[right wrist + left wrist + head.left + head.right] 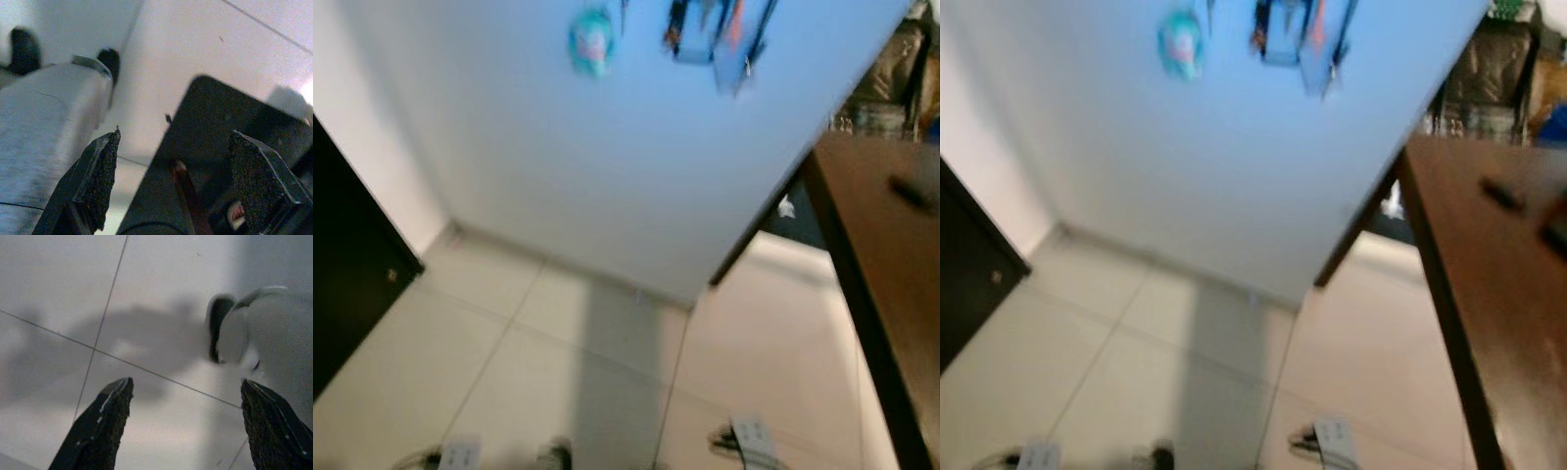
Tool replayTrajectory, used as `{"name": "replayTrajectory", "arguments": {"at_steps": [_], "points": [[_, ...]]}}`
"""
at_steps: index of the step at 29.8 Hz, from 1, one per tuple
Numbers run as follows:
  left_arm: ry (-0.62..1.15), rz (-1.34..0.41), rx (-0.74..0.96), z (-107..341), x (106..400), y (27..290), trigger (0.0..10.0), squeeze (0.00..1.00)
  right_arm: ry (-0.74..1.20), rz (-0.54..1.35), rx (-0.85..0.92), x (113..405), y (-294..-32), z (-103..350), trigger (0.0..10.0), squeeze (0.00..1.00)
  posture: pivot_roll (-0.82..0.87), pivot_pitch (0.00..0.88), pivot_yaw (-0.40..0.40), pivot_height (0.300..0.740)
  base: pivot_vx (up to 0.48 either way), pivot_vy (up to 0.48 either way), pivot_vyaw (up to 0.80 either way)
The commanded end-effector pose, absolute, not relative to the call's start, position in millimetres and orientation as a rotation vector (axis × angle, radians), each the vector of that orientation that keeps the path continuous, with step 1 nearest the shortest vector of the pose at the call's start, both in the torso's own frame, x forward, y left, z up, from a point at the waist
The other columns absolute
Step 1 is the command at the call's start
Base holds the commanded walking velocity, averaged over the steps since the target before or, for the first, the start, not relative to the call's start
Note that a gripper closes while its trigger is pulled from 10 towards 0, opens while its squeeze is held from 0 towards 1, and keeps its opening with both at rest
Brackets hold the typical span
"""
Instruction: Hang keys on a hook
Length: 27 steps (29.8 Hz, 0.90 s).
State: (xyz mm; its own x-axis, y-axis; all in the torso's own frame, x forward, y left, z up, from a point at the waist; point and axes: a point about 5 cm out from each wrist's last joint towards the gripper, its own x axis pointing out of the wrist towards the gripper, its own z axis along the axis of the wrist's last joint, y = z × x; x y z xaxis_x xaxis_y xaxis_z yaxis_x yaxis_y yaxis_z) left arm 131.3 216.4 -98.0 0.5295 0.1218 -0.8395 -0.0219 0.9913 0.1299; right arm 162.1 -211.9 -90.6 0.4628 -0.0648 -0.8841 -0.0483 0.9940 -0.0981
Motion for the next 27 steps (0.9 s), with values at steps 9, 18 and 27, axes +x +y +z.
{"name": "replayTrajectory", "arguments": {"at_steps": [9,18,27], "points": [[1.034,0.041,0.090,-101.7,127.7,204.2,10.0,0.00,1.132,-0.007,-0.109,149.9,-210.3,-95.9,10.0,0.00,0.16,0.097,-0.045,0.740,-0.323,0.000,0.00],[1.034,0.041,0.091,-101.7,127.6,204.3,10.0,0.00,1.131,0.000,-0.116,150.6,-211.4,-95.5,10.0,0.00,0.17,0.097,-0.049,0.740,-0.322,0.000,0.00],[1.002,0.023,0.084,-99.6,134.9,199.5,10.0,0.00,1.109,0.020,-0.113,156.8,-207.5,-93.6,10.0,0.00,0.16,0.109,-0.048,0.740,-0.313,0.000,0.00]]}}
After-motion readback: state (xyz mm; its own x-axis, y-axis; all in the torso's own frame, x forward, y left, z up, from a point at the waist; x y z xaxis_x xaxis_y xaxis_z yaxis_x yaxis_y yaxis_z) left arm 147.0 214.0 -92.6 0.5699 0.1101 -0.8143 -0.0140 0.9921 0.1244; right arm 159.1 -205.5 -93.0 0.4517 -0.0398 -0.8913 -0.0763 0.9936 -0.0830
